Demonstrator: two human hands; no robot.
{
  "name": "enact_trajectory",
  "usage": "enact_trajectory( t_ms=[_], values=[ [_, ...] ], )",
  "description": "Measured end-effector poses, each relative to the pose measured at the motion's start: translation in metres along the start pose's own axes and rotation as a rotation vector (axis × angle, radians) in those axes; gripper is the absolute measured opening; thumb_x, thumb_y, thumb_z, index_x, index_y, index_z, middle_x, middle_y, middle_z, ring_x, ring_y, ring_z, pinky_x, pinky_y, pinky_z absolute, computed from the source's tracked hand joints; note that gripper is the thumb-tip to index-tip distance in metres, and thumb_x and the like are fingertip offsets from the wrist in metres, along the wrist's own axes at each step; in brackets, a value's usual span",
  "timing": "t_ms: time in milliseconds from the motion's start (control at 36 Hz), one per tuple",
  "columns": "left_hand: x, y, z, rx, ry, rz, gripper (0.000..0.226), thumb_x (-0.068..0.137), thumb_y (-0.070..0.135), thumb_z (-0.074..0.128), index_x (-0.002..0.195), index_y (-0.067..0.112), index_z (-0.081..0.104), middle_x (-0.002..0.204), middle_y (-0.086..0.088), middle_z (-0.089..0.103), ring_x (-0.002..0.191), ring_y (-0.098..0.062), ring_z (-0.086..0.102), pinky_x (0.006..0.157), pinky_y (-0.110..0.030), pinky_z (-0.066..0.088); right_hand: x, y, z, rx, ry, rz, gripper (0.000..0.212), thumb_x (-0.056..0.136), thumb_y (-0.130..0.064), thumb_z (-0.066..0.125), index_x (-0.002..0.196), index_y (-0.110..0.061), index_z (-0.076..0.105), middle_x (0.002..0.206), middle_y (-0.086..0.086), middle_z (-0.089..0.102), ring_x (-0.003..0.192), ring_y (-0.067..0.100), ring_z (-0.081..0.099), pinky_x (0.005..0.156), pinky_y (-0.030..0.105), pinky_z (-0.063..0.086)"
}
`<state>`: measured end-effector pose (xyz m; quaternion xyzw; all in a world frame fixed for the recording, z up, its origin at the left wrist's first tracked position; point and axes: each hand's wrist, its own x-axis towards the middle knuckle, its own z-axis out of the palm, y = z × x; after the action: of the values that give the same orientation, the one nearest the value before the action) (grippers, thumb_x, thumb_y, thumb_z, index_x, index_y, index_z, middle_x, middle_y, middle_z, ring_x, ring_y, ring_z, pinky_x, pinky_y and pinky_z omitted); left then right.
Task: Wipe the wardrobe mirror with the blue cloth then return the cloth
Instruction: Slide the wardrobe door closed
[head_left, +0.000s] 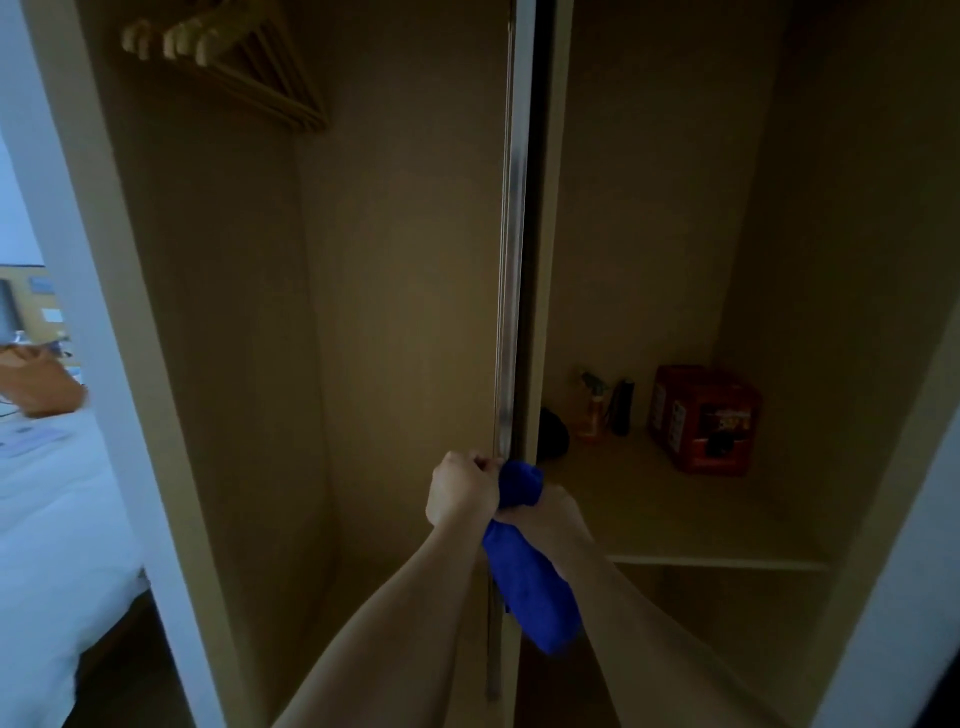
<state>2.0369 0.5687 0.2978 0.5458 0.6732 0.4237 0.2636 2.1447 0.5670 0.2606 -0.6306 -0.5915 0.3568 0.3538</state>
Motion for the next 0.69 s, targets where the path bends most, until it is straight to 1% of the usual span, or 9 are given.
enact_trajectory(
  t_ms=[56,139,250,306,417,472,528,583,694],
  values=[
    [0.005,0.001,0.002,-0.013,0.012,-0.013,0.022,0.095,0.034,0.051,0.101,0.018,0.064,0.089,0.000,0.062,0.081,-0.015,0.060,0.073,-0.034,0.056,0.007,0.000,0.003,0.011,0.010,0.005,0.026,0.076,-0.034,0.073,0.090,-0.021,0.056,0.085,0.000,0.064,0.078,0.014,0.062,0.068,0.029,0.052],
    [0.010,0.000,0.005,-0.049,0.026,-0.046,0.025,0.094,0.037,0.051,0.104,0.019,0.065,0.088,0.001,0.062,0.077,-0.013,0.059,0.073,-0.035,0.057,0.012,-0.001,0.005,0.005,0.022,-0.011,0.022,0.077,-0.031,0.072,0.090,-0.020,0.058,0.086,0.002,0.065,0.080,0.018,0.063,0.076,0.036,0.055],
    [0.024,0.000,0.010,-0.035,0.009,-0.074,0.030,0.093,0.041,0.051,0.099,0.016,0.066,0.082,0.001,0.061,0.074,-0.013,0.060,0.072,-0.034,0.057,0.030,-0.005,0.005,-0.152,0.018,-0.003,0.033,0.080,-0.037,0.068,0.104,-0.018,0.058,0.097,0.004,0.065,0.088,0.019,0.062,0.079,0.034,0.053],
    [0.031,-0.001,0.012,-0.035,0.000,-0.076,0.030,0.093,0.041,0.051,0.098,0.016,0.065,0.081,0.000,0.061,0.075,-0.014,0.060,0.072,-0.034,0.057,0.038,-0.007,0.006,-0.250,0.025,0.008,0.036,0.081,-0.042,0.066,0.107,-0.019,0.057,0.099,0.003,0.065,0.089,0.019,0.062,0.079,0.033,0.053],
    [0.044,-0.001,0.017,-0.013,-0.012,-0.095,0.030,0.093,0.045,0.050,0.093,0.018,0.063,0.087,-0.002,0.063,0.078,-0.016,0.062,0.072,-0.036,0.057,0.046,-0.011,0.012,-0.441,0.078,-0.022,0.027,0.085,-0.047,0.057,0.097,-0.022,0.058,0.090,-0.001,0.064,0.082,0.017,0.063,0.068,0.031,0.052],
    [0.052,0.000,0.019,0.001,-0.018,-0.109,0.031,0.093,0.047,0.050,0.091,0.018,0.063,0.084,-0.002,0.063,0.076,-0.016,0.062,0.070,-0.035,0.057,0.051,-0.012,0.016,-0.566,0.134,-0.053,0.022,0.087,-0.046,0.053,0.083,-0.025,0.053,0.077,-0.004,0.060,0.073,0.016,0.061,0.059,0.029,0.048],
    [0.060,0.002,0.021,0.016,-0.025,-0.112,0.033,0.093,0.046,0.050,0.090,0.017,0.065,0.081,-0.002,0.064,0.073,-0.017,0.062,0.062,-0.032,0.053,0.057,-0.013,0.021,-0.712,0.180,-0.131,0.024,0.089,-0.043,0.050,0.072,-0.026,0.048,0.068,-0.007,0.055,0.065,0.014,0.057,0.053,0.026,0.042],
    [0.068,0.004,0.023,0.054,-0.026,-0.104,0.035,0.093,0.045,0.050,0.089,0.015,0.066,0.079,-0.002,0.064,0.070,-0.017,0.061,0.056,-0.029,0.047,0.064,-0.013,0.028,-0.794,0.201,-0.234,0.022,0.089,-0.038,0.048,0.070,-0.028,0.047,0.064,-0.007,0.056,0.062,0.015,0.056,0.056,0.027,0.042],
    [0.083,0.007,0.029,0.058,-0.030,-0.093,0.032,0.094,0.041,0.050,0.089,0.014,0.066,0.085,-0.004,0.067,0.077,-0.020,0.063,0.063,-0.031,0.049,0.079,-0.007,0.039,-1.000,0.140,-0.377,0.022,0.093,-0.028,0.041,0.072,-0.022,0.037,0.059,-0.003,0.040,0.066,0.021,0.045,0.063,0.033,0.031]
  ],
)
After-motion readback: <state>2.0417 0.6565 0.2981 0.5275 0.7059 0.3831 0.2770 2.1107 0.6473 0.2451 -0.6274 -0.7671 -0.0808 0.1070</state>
